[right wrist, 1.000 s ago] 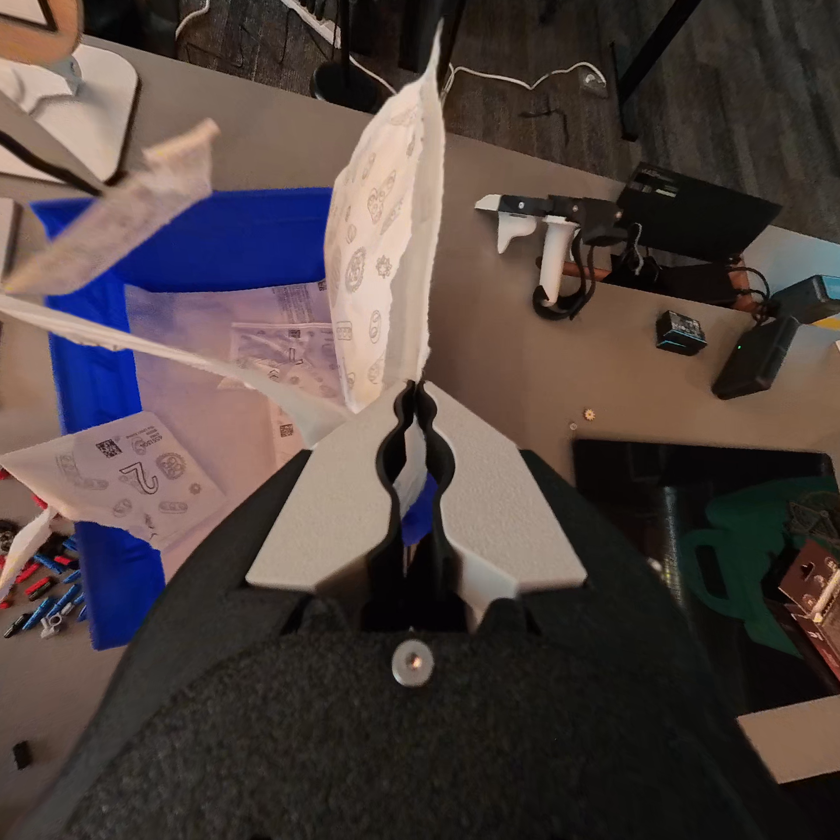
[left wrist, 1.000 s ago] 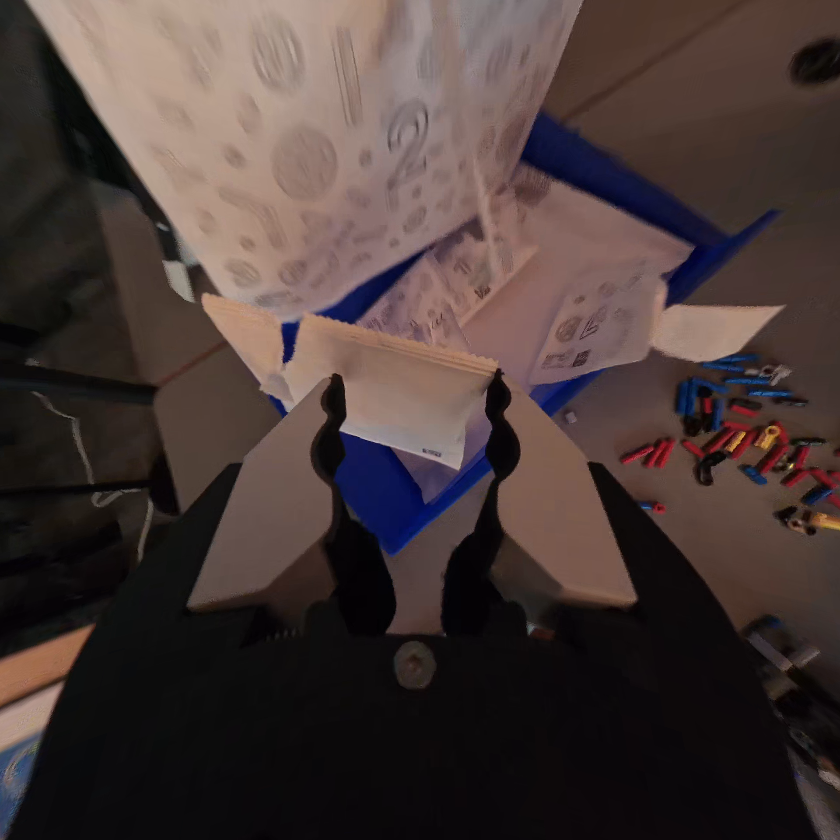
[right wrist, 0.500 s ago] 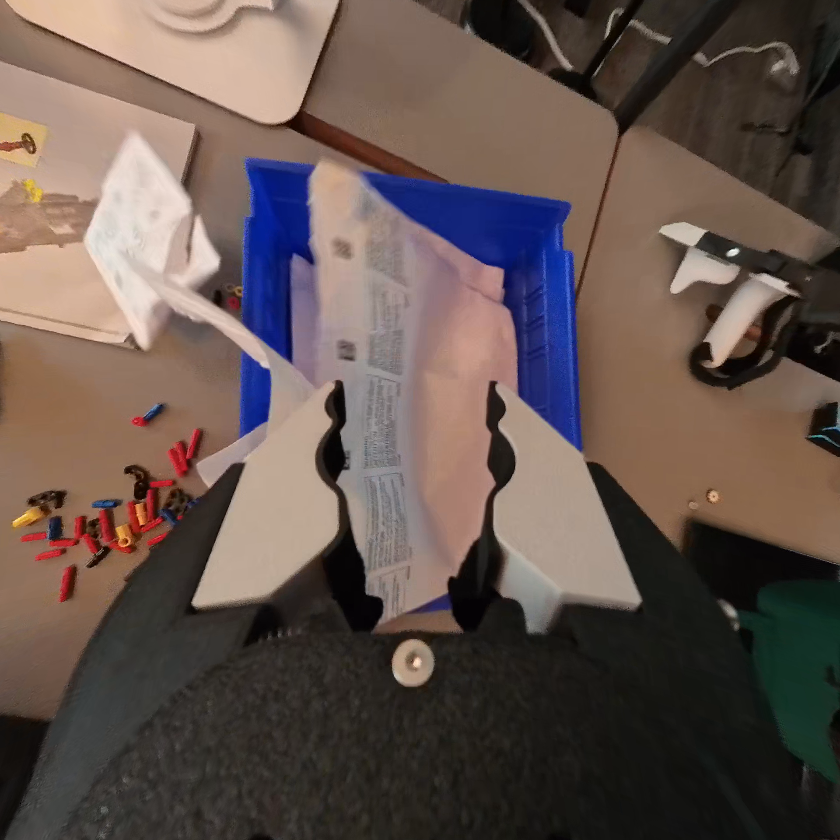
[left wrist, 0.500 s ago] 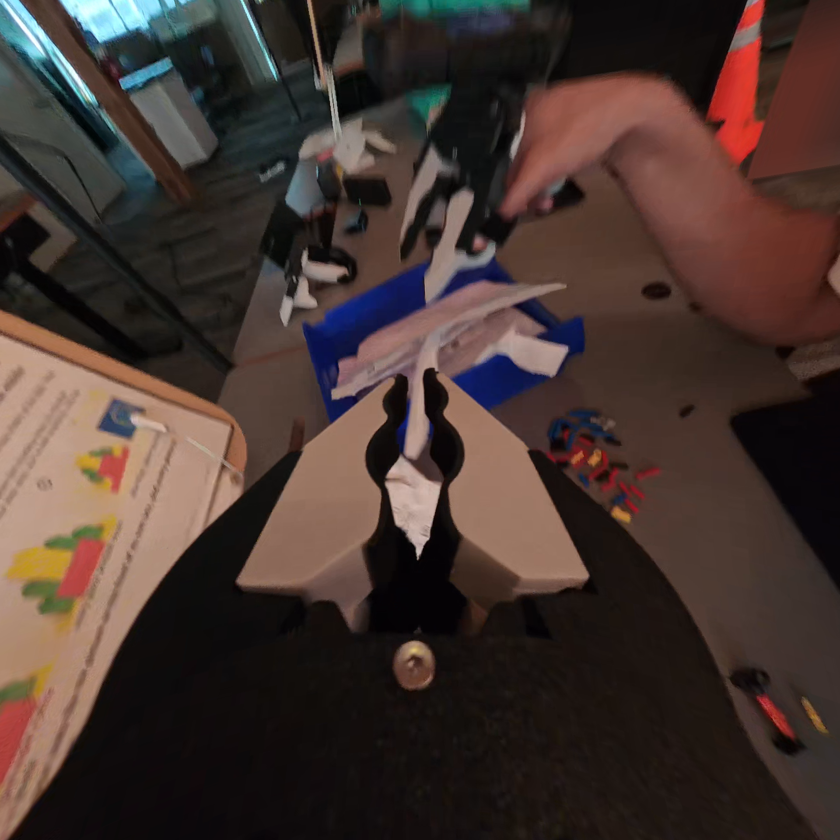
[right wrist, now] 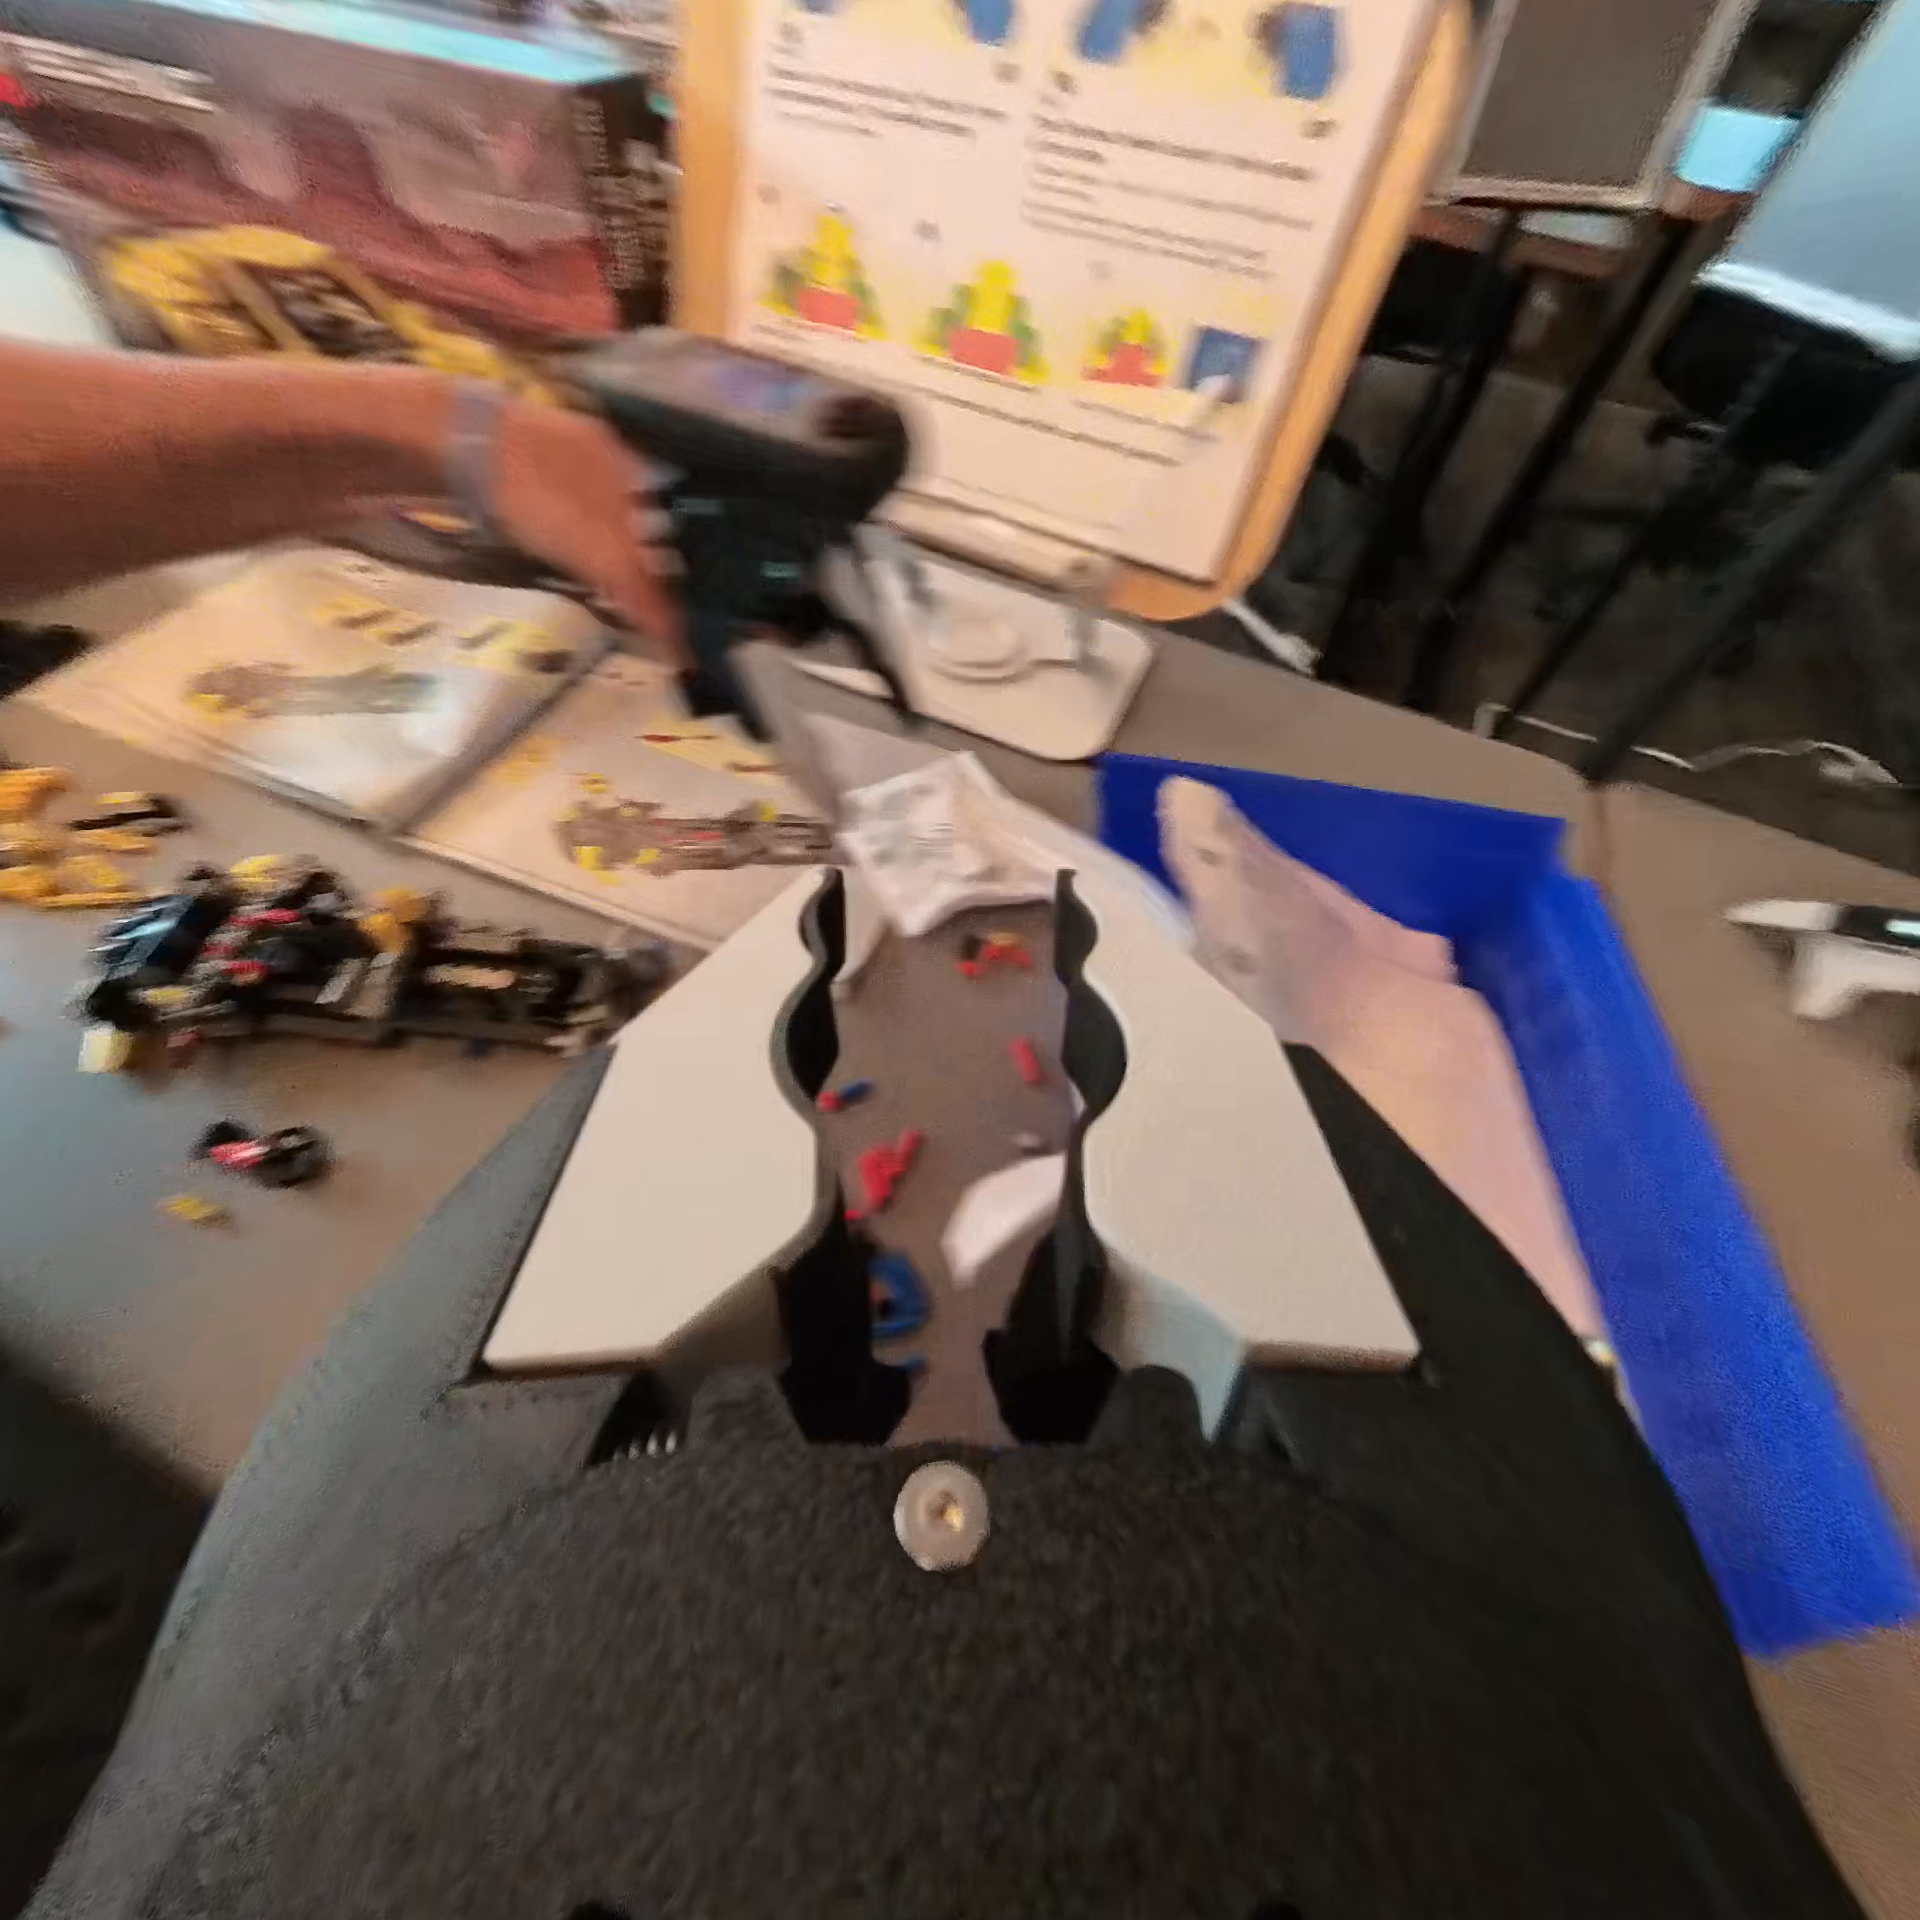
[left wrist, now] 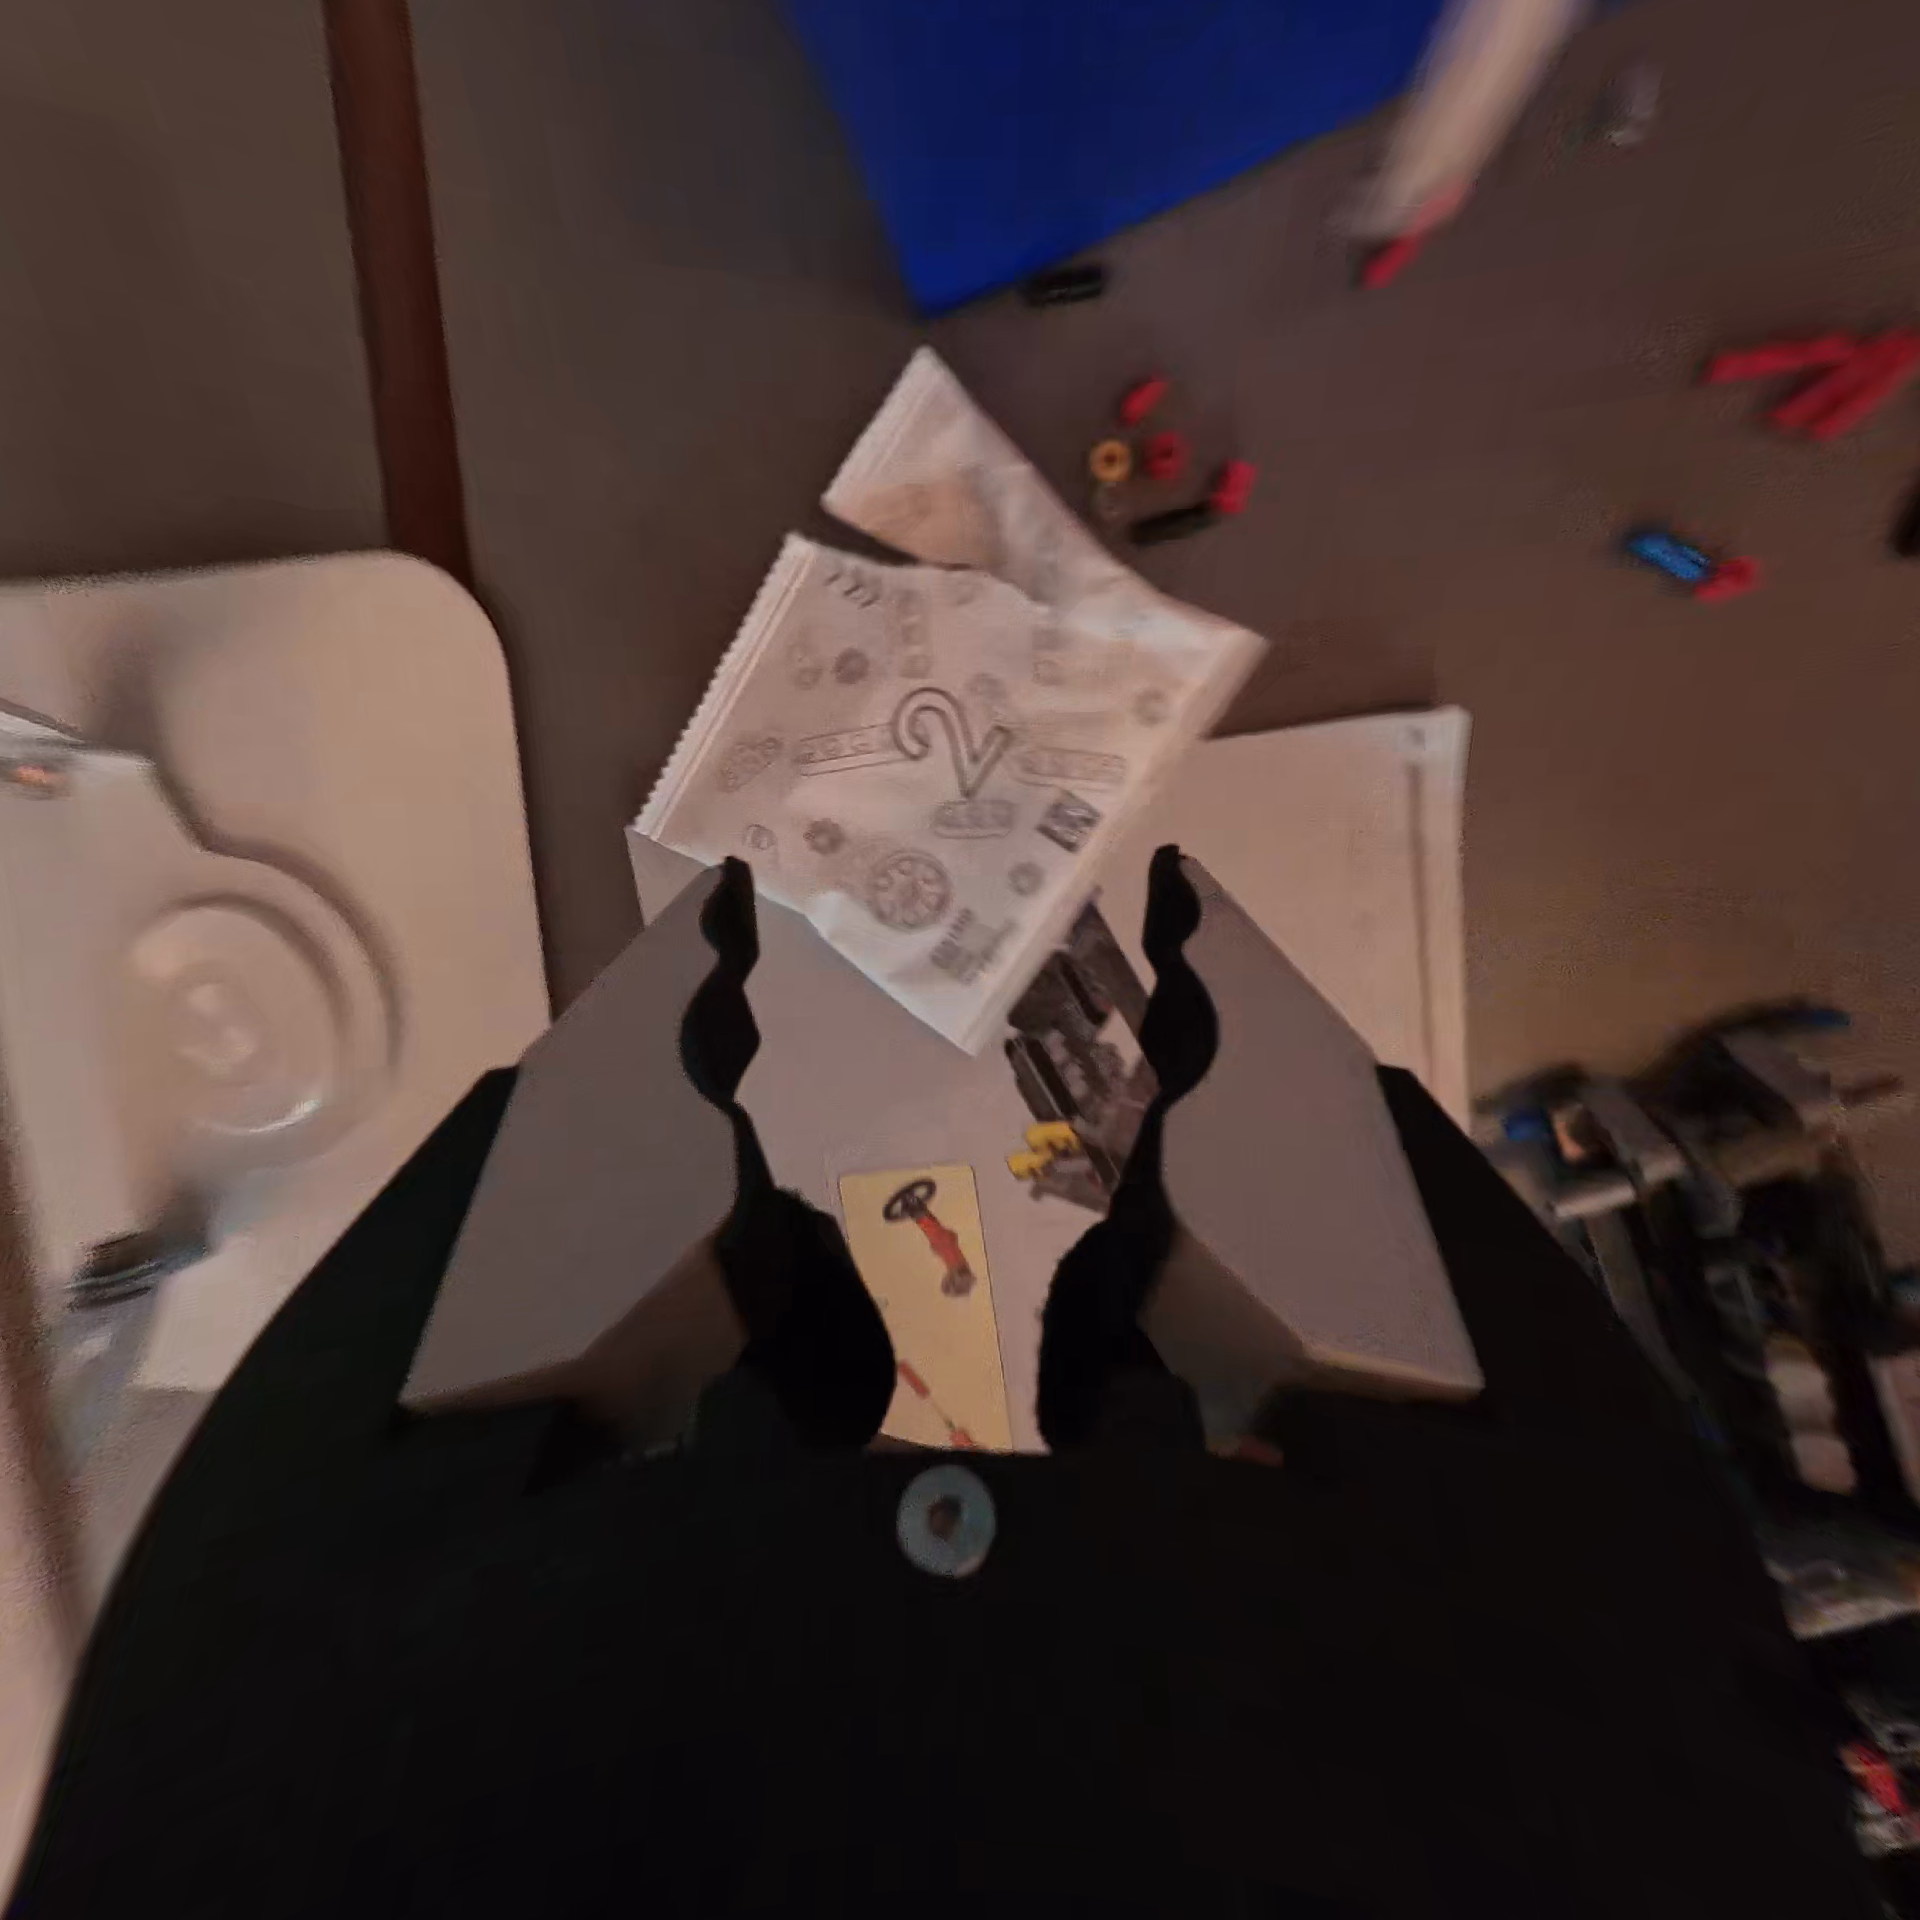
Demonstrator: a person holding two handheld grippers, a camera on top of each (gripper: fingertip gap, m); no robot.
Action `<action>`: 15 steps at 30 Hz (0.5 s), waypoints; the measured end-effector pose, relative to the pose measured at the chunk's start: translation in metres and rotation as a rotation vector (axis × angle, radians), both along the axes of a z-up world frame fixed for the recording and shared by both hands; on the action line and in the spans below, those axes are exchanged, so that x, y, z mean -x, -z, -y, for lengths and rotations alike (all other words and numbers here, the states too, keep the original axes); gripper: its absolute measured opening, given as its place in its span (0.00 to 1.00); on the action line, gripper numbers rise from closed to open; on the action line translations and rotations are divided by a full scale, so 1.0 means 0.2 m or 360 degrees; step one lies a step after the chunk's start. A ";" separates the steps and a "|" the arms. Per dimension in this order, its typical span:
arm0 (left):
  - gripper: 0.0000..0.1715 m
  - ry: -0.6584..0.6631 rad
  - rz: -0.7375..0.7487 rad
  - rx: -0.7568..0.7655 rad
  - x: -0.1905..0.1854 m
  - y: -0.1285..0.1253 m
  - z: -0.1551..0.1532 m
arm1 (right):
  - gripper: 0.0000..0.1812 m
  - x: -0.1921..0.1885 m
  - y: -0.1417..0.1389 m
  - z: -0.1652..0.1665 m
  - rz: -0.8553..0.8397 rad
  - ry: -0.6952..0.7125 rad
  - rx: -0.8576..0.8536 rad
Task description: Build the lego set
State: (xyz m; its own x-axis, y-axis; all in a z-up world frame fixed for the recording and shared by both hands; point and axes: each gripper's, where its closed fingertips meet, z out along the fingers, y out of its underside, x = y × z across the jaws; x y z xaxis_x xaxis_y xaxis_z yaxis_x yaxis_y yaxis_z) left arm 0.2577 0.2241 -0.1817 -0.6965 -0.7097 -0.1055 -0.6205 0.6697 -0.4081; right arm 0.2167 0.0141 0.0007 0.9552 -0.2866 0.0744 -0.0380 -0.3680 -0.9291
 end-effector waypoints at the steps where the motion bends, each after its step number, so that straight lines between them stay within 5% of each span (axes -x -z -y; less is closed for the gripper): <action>1: 0.46 -0.0073 -0.0107 0.0056 -0.04 0.05 -0.02 | 0.21 0.09 0.04 -0.02 -0.0043 -0.0072 -0.0019; 3: 0.50 -0.0196 -0.0252 0.0180 -0.07 0.12 -0.06 | 0.21 0.25 0.16 -0.03 -0.0136 -0.0183 -0.0039; 8: 0.33 -0.0455 -0.0197 0.0474 -0.12 0.17 -0.15 | 0.18 0.50 0.44 -0.02 -0.0313 -0.0337 -0.0078; 15: 0.05 -0.0419 -0.0163 0.0636 -0.10 0.15 -0.08 | 0.16 0.67 0.59 -0.14 -0.0601 -0.0467 -0.0184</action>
